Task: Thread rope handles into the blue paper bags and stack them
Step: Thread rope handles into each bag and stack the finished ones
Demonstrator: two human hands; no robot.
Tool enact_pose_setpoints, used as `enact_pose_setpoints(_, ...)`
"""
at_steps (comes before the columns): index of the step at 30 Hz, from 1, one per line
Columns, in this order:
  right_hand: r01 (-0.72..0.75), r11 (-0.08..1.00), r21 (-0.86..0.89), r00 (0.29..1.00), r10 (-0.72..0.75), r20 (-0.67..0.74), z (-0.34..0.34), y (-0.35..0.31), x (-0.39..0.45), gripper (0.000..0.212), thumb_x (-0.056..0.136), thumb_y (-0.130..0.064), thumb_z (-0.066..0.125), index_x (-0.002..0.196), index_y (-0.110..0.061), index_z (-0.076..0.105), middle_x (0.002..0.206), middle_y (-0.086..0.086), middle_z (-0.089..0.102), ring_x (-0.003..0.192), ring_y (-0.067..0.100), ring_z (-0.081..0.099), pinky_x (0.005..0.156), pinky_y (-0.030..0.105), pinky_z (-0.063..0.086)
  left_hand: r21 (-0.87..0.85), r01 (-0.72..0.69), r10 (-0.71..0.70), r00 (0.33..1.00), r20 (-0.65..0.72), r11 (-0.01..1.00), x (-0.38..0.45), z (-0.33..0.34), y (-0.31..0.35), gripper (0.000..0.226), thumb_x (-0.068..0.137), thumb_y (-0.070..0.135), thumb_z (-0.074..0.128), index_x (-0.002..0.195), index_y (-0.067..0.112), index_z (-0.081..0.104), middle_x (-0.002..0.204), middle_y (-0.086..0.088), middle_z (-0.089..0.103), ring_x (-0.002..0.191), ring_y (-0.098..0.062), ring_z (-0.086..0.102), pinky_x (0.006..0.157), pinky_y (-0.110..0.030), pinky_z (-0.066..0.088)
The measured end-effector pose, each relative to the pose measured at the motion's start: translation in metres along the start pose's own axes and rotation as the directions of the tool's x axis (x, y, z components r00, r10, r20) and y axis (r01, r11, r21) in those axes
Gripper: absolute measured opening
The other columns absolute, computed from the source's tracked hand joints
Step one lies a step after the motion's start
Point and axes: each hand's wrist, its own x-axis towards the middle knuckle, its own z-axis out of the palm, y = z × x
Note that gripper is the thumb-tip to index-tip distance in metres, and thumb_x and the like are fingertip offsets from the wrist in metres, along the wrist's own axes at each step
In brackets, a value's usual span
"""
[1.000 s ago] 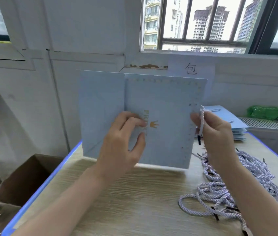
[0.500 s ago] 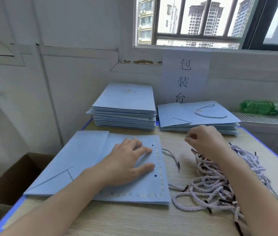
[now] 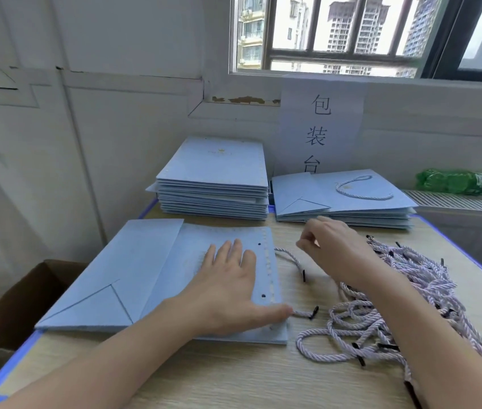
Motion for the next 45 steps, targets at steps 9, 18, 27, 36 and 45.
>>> enact_pose_setpoints(9, 0.094, 0.643, 0.76, 0.966, -0.245, 0.088, -0.011, -0.036, -0.016, 0.015, 0.096, -0.018, 0.049, 0.081, -0.019, 0.048, 0.06, 0.002, 0.063, 0.044, 0.014, 0.042, 0.044, 0.017, 0.033, -0.1, -0.034, 0.039, 0.998, 0.045, 0.994, -0.008, -0.01, -0.015, 0.1, 0.067, 0.083, 0.037, 0.146, 0.024, 0.018, 0.158, 0.003, -0.011, 0.143, -0.011, -0.017, 0.118, -0.045, -0.004)
enact_pose_setpoints(18, 0.095, 0.754, 0.65, 0.922, -0.314, 0.228, -0.003, -0.041, -0.015, 0.008, 0.087, -0.013, 0.063, 0.08, -0.013, 0.067, 0.068, -0.002, 0.066, 0.058, 0.004, 0.058, 0.055, 0.014, 0.043, -0.138, -0.055, 0.062, 0.997, 0.047, 0.989, -0.007, -0.01, -0.017, 0.079, 0.078, 0.075, 0.046, 0.136, 0.026, 0.025, 0.157, 0.001, -0.001, 0.143, -0.012, -0.012, 0.118, -0.045, -0.004)
enact_pose_setpoints(27, 0.193, 0.841, 0.506, 0.911, -0.345, 0.226, -0.006, -0.035, -0.017, 0.015, 0.083, -0.013, 0.067, 0.078, -0.026, 0.07, 0.073, -0.005, 0.067, 0.06, 0.001, 0.05, 0.058, 0.013, 0.04, -0.149, -0.039, 0.049, 0.997, 0.063, 0.988, -0.005, -0.009, -0.017, 0.097, 0.072, 0.08, 0.041, 0.148, 0.028, 0.011, 0.157, 0.004, -0.006, 0.143, -0.01, -0.016, 0.117, -0.046, -0.008)
enact_pose_setpoints(36, 0.192, 0.862, 0.47, 0.91, -0.336, 0.244, -0.008, -0.038, -0.018, 0.02, 0.081, -0.015, 0.067, 0.075, -0.034, 0.064, 0.062, -0.009, 0.053, 0.055, 0.0, 0.044, 0.058, 0.016, 0.036, -0.147, -0.041, 0.05, 0.997, 0.062, 0.988, -0.005, -0.009, -0.016, 0.095, 0.074, 0.078, 0.044, 0.147, 0.028, 0.011, 0.157, 0.003, -0.008, 0.143, -0.012, -0.018, 0.117, -0.047, -0.01)
enact_pose_setpoints(45, 0.197, 0.852, 0.484, 0.914, -0.338, 0.223, -0.007, -0.041, -0.017, 0.014, 0.085, -0.025, 0.067, 0.074, -0.03, 0.062, 0.053, -0.018, 0.052, 0.054, -0.004, 0.047, 0.056, 0.01, 0.036, -0.14, -0.042, 0.051, 0.997, 0.059, 0.989, -0.005, -0.009, -0.016, 0.092, 0.077, 0.077, 0.043, 0.146, 0.027, 0.011, 0.157, 0.003, -0.008, 0.143, -0.011, -0.018, 0.117, -0.047, -0.009)
